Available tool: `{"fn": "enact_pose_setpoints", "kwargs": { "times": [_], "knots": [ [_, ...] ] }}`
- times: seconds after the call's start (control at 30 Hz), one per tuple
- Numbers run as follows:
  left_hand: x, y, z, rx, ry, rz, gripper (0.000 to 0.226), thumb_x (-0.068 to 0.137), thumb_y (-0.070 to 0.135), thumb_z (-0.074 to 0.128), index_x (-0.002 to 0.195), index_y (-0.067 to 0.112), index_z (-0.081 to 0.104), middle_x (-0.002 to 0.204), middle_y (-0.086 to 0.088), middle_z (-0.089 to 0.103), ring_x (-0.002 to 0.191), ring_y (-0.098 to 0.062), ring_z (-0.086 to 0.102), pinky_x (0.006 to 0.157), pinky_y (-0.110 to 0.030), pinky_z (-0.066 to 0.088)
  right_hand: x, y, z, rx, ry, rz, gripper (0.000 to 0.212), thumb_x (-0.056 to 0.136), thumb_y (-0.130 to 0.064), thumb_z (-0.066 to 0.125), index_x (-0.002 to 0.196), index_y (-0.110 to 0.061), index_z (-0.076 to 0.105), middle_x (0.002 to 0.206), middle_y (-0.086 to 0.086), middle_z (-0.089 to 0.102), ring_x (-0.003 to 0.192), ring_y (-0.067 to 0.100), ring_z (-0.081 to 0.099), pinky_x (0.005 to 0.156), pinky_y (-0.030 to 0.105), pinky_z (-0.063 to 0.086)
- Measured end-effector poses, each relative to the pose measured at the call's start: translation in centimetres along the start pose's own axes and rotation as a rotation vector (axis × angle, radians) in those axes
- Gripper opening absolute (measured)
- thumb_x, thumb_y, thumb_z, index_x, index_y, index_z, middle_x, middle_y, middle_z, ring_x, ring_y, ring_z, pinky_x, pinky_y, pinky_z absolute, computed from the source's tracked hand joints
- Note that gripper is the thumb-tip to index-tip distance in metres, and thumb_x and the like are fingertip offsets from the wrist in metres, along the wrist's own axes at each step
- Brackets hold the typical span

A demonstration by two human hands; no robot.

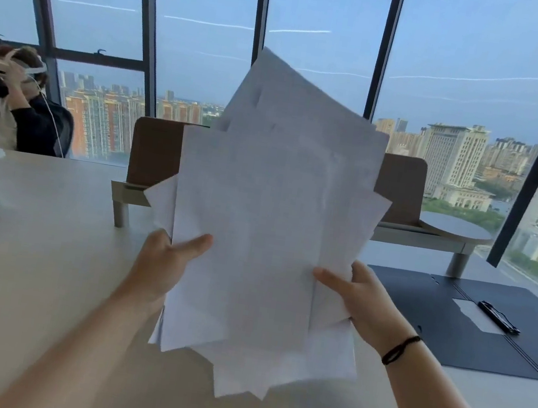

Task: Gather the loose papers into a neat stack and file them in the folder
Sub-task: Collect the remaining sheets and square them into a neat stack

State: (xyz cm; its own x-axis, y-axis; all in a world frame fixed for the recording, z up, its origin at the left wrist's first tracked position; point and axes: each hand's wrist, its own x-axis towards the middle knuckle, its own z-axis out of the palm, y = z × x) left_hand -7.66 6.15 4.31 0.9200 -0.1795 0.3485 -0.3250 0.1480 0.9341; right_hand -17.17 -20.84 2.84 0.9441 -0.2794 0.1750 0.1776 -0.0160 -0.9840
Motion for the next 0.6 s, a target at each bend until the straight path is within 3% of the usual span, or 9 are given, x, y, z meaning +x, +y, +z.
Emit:
{"fn": "enact_pose_setpoints", "kwargs": {
  "times": [0.1,0.17,0.23,0.3,0.37,0.47,0.6],
  "knots": [
    [0.4,3.1,0.6,-0.031,0.060,0.194,0.020,0.088,0.011,0.072,0.076,0.024,0.079,0.082,0.015,0.079,0.089,-0.014,0.076,0.087,-0.038,0.057,0.7,-3.4,0.7,-0.101,0.060,-0.130,0.019,0.086,-0.020,0.079,0.101,-0.010,0.076,0.105,0.009,0.080,0.097,0.026,0.077,0.092,0.047,0.060],
    [0.4,4.6,1.1,-0.047,0.044,0.277,0.041,0.088,0.008,0.071,0.076,0.047,0.079,0.083,0.023,0.077,0.095,-0.019,0.074,0.091,-0.039,0.054,0.7,-4.8,1.1,-0.157,0.086,-0.188,0.030,0.083,-0.032,0.082,0.101,-0.009,0.076,0.106,0.011,0.079,0.100,0.032,0.075,0.094,0.053,0.058],
    [0.1,5.2,1.4,-0.057,-0.006,0.323,0.049,0.088,0.005,0.071,0.083,0.053,0.076,0.087,0.027,0.076,0.094,-0.013,0.074,0.090,-0.038,0.055,0.3,-5.1,1.1,-0.152,0.075,-0.226,0.023,0.085,-0.029,0.080,0.105,-0.019,0.076,0.108,0.000,0.080,0.103,0.020,0.075,0.094,0.045,0.059],
    [0.1,4.2,1.3,-0.015,-0.068,0.275,0.034,0.087,0.008,0.072,0.099,0.040,0.075,0.096,0.025,0.076,0.098,-0.004,0.072,0.090,-0.031,0.057,-0.4,-4.8,1.1,-0.135,0.071,-0.233,0.022,0.084,-0.026,0.081,0.105,-0.024,0.075,0.106,-0.006,0.080,0.101,0.013,0.075,0.093,0.040,0.059],
    [-0.1,2.8,1.1,-0.004,-0.104,0.170,0.026,0.082,0.017,0.079,0.099,0.037,0.076,0.100,0.018,0.078,0.102,-0.010,0.073,0.086,-0.029,0.059,-0.9,-4.3,0.7,-0.120,0.087,-0.221,0.026,0.081,-0.025,0.083,0.105,-0.023,0.075,0.104,-0.005,0.081,0.099,0.015,0.076,0.089,0.039,0.060],
    [-0.8,1.5,1.1,0.006,-0.125,0.052,0.035,0.057,0.046,0.092,0.090,0.044,0.079,0.100,0.007,0.080,0.098,-0.018,0.075,0.089,-0.043,0.058,-1.4,-4.1,0.4,-0.082,0.108,-0.209,0.023,0.080,-0.021,0.083,0.101,-0.018,0.076,0.099,-0.001,0.082,0.095,0.021,0.078,0.084,0.036,0.062],
    [-0.7,1.7,1.4,0.005,-0.155,0.013,0.028,0.063,0.032,0.091,0.088,0.041,0.080,0.098,0.001,0.080,0.094,-0.019,0.076,0.091,-0.048,0.058,-1.7,-4.2,0.8,0.014,0.095,-0.221,0.026,0.080,-0.018,0.083,0.105,-0.013,0.077,0.102,0.005,0.081,0.097,0.025,0.077,0.084,0.040,0.061]
  ]
}}
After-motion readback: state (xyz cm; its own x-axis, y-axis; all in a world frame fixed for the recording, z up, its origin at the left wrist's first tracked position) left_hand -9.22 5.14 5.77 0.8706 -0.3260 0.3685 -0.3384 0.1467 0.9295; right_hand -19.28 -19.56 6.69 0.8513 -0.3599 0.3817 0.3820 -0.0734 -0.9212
